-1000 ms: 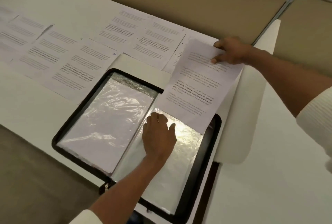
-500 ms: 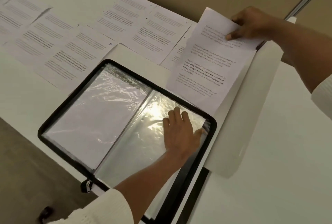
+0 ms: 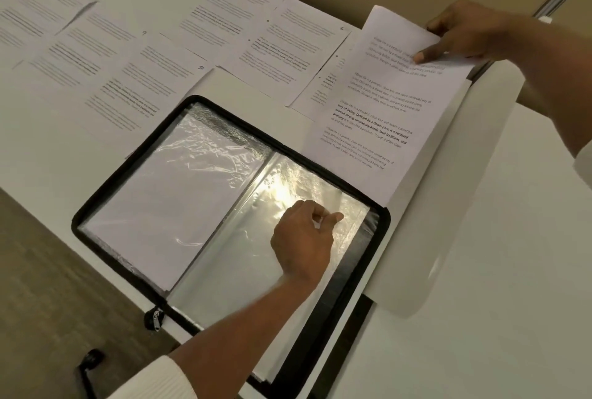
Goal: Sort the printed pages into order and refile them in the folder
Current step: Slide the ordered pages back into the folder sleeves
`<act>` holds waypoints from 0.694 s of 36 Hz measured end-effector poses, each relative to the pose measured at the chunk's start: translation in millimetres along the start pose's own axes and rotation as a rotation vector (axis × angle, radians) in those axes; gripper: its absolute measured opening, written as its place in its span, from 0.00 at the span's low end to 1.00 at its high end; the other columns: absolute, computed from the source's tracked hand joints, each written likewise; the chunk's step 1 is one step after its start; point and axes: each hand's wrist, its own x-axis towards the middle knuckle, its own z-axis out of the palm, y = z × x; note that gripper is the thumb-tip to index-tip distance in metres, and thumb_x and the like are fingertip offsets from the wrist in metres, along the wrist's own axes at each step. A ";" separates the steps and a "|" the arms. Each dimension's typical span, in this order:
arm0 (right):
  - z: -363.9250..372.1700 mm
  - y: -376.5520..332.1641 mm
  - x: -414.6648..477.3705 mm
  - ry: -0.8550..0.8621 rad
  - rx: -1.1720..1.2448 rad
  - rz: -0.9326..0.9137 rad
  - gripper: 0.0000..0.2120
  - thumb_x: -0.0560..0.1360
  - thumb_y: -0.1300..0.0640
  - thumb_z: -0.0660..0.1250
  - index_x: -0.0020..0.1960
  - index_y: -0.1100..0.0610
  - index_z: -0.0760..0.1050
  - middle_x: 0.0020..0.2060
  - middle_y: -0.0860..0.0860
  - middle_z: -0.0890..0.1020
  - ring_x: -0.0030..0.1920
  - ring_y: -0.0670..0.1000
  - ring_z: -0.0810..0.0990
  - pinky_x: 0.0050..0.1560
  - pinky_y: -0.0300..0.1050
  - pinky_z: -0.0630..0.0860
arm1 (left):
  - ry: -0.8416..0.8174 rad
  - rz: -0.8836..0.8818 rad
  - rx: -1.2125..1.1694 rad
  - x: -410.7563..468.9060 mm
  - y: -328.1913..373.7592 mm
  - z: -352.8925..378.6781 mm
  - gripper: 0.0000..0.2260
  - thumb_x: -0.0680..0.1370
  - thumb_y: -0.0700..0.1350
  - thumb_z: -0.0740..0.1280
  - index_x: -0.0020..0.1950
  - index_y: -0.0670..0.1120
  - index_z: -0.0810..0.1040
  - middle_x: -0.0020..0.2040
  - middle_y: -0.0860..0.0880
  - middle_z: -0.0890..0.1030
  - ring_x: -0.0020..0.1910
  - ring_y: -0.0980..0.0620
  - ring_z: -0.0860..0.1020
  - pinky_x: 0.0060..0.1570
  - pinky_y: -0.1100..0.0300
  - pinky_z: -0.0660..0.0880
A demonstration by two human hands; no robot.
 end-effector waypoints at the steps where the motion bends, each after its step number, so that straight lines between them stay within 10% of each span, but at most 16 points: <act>1: -1.4 -0.4 0.8 0.003 0.012 0.001 0.10 0.75 0.54 0.78 0.54 0.54 0.84 0.40 0.45 0.85 0.36 0.43 0.82 0.36 0.38 0.73 | 0.003 -0.011 -0.019 0.5 -0.4 -1.5 0.12 0.74 0.59 0.79 0.43 0.54 0.81 0.41 0.60 0.82 0.40 0.59 0.80 0.40 0.65 0.73; 6: -8.4 -2.5 7.4 0.037 0.072 0.044 0.09 0.75 0.57 0.78 0.53 0.57 0.84 0.31 0.44 0.84 0.25 0.37 0.79 0.22 0.29 0.70 | 0.042 -0.031 -0.047 -0.4 1.5 -7.2 0.15 0.75 0.64 0.75 0.43 0.53 0.82 0.39 0.60 0.82 0.37 0.61 0.80 0.39 0.63 0.75; 12: -12.3 -8.7 2.9 -0.034 0.145 0.089 0.12 0.72 0.58 0.80 0.55 0.58 0.86 0.37 0.45 0.88 0.31 0.42 0.84 0.31 0.32 0.79 | 0.097 -0.011 -0.077 -6.8 6.9 -10.2 0.08 0.80 0.56 0.74 0.46 0.53 0.82 0.41 0.61 0.83 0.37 0.59 0.81 0.40 0.54 0.82; 25: -13.9 -10.3 6.4 -0.117 0.189 0.130 0.20 0.72 0.59 0.80 0.62 0.63 0.83 0.50 0.52 0.89 0.37 0.45 0.87 0.44 0.38 0.82 | 0.118 0.044 0.038 -11.0 14.3 -17.7 0.13 0.74 0.54 0.81 0.43 0.54 0.78 0.36 0.61 0.77 0.33 0.60 0.77 0.36 0.68 0.69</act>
